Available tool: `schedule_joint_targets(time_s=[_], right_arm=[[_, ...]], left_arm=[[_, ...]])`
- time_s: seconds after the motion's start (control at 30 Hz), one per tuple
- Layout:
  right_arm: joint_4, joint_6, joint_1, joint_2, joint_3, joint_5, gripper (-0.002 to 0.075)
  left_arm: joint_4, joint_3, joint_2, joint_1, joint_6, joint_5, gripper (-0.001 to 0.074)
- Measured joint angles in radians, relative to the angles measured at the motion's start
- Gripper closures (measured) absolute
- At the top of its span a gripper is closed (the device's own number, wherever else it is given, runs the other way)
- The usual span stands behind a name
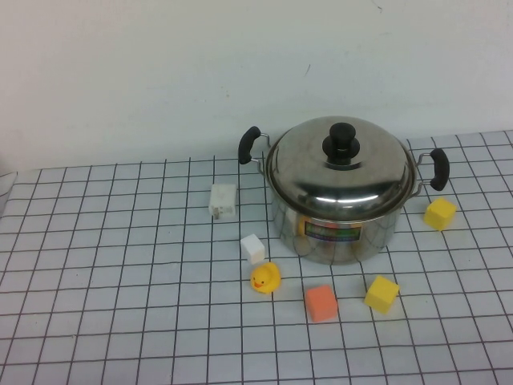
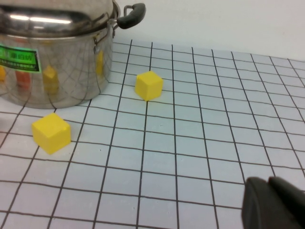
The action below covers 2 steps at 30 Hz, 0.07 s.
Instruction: Cover the pot
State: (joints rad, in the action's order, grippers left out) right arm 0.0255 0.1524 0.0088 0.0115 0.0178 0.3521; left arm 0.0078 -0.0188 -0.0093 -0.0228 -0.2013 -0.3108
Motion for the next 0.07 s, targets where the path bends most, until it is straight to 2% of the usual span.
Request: schedule_joint_targets(time_s=[0.07], right_arm=[[0.000,0.000,0.000,0.000,0.000,0.000,0.0717]], left_arm=[[0.000,0.000,0.000,0.000,0.000,0.000,0.0736]])
